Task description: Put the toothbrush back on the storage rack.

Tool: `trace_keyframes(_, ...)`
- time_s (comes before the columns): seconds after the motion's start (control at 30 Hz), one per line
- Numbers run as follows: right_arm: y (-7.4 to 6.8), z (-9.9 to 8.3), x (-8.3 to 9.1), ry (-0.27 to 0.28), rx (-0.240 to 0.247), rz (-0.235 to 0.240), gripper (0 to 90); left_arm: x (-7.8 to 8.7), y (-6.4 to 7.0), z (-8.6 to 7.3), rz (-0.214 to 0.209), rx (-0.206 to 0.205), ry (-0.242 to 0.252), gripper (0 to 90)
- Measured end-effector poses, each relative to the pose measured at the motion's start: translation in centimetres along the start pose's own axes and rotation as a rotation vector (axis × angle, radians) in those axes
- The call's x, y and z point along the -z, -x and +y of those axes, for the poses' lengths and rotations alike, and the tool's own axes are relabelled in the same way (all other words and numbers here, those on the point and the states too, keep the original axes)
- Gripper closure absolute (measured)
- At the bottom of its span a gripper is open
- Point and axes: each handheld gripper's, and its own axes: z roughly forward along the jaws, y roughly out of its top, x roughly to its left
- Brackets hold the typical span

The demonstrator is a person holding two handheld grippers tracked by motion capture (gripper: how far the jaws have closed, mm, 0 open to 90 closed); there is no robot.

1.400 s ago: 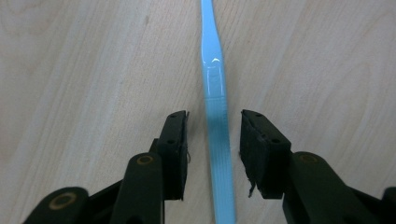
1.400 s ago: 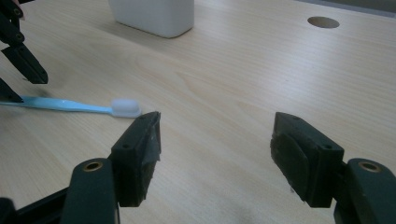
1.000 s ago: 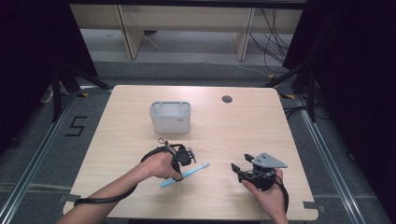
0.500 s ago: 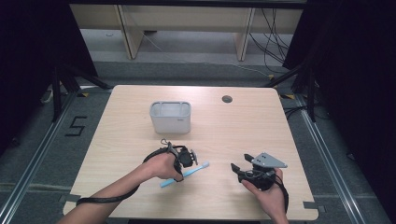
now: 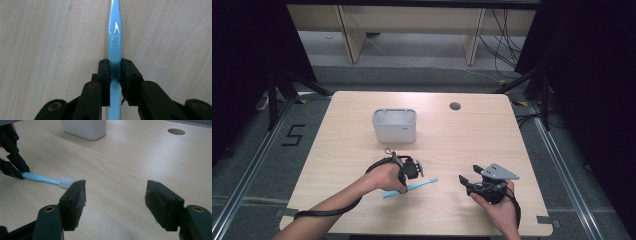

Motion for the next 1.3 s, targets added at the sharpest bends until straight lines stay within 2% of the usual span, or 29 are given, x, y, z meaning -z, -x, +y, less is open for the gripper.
trace_keyframes(0.07,0.0,0.0,0.0,0.0,0.0,-0.001,34.0,-0.1,0.0,0.0,0.004,0.001,0.005,78.0)
trace_keyframes(0.1,0.0,0.0,-0.1,-0.002,-0.015,0.01,34.0,0.0,0.0,0.0,0.003,-0.005,-0.005,78.1)
trace_keyframes(0.13,0.1,0.0,0.0,0.003,0.002,-0.006,34.0,0.0,0.2,0.1,0.001,-0.003,-0.009,78.2)
trace_keyframes(0.27,0.1,-0.1,-0.1,0.003,0.011,-0.005,34.0,0.0,0.3,0.1,0.01,-0.017,-0.008,78.6)
trace_keyframes(0.33,0.1,0.0,-0.1,0.004,0.021,-0.013,34.0,0.0,0.5,0.0,0.025,-0.039,0.003,78.7)
trace_keyframes(0.43,0.0,-0.1,-0.1,-0.001,-0.001,-0.009,33.9,0.0,0.6,-0.1,0.007,-0.041,0.004,78.7)
trace_keyframes(0.5,-0.1,-0.1,-0.1,0.001,-0.008,-0.007,33.9,0.0,0.7,-0.1,0.01,-0.048,0.012,78.7)
trace_keyframes(0.6,0.1,-0.1,-0.2,0.005,0.019,-0.011,33.9,0.1,0.8,-0.1,0.006,-0.056,0.013,78.8)
trace_keyframes(0.67,-0.1,-0.1,-0.1,-0.006,-0.011,-0.006,33.9,0.5,0.8,-0.1,0.01,-0.062,0.03,78.8)
trace_keyframes(0.7,-0.1,-0.1,-0.1,-0.006,-0.011,-0.006,33.9,0.5,0.8,-0.1,0.01,-0.062,0.03,78.8)
trace_keyframes(0.73,0.1,-0.1,-0.1,0.0,0.012,-0.012,33.9,0.8,0.8,-0.2,0.016,-0.061,0.047,78.8)
trace_keyframes(0.8,0.1,-0.1,-0.1,0.002,0.012,-0.012,33.8,1.0,0.8,-0.2,0.018,-0.057,0.057,78.8)
trace_keyframes(0.9,0.1,-0.1,-0.1,0.001,0.007,-0.015,33.7,1.7,0.7,-0.4,0.024,-0.053,0.101,78.8)
trace_keyframes(0.93,0.1,-0.1,-0.1,-0.003,-0.003,-0.009,33.6,1.7,0.7,-0.4,0.024,-0.053,0.101,78.8)
trace_keyframes(0.97,-0.1,-0.1,-0.1,-0.009,-0.025,-0.004,33.5,2.1,0.7,-0.6,0.032,-0.046,0.127,78.8)
trace_keyframes(1.07,0.0,-0.2,-0.2,0.001,-0.02,-0.01,33.5,2.4,0.6,-0.7,0.036,-0.041,0.144,78.8)
trace_keyframes(1.13,0.1,-0.2,-0.3,0.007,0.008,-0.02,33.3,2.7,0.6,-0.9,0.037,-0.043,0.156,78.8)
trace_keyframes(1.3,0.2,-0.2,-0.3,0.01,0.006,-0.018,33.2,3.1,0.4,-1.5,0.046,-0.035,0.215,78.8)
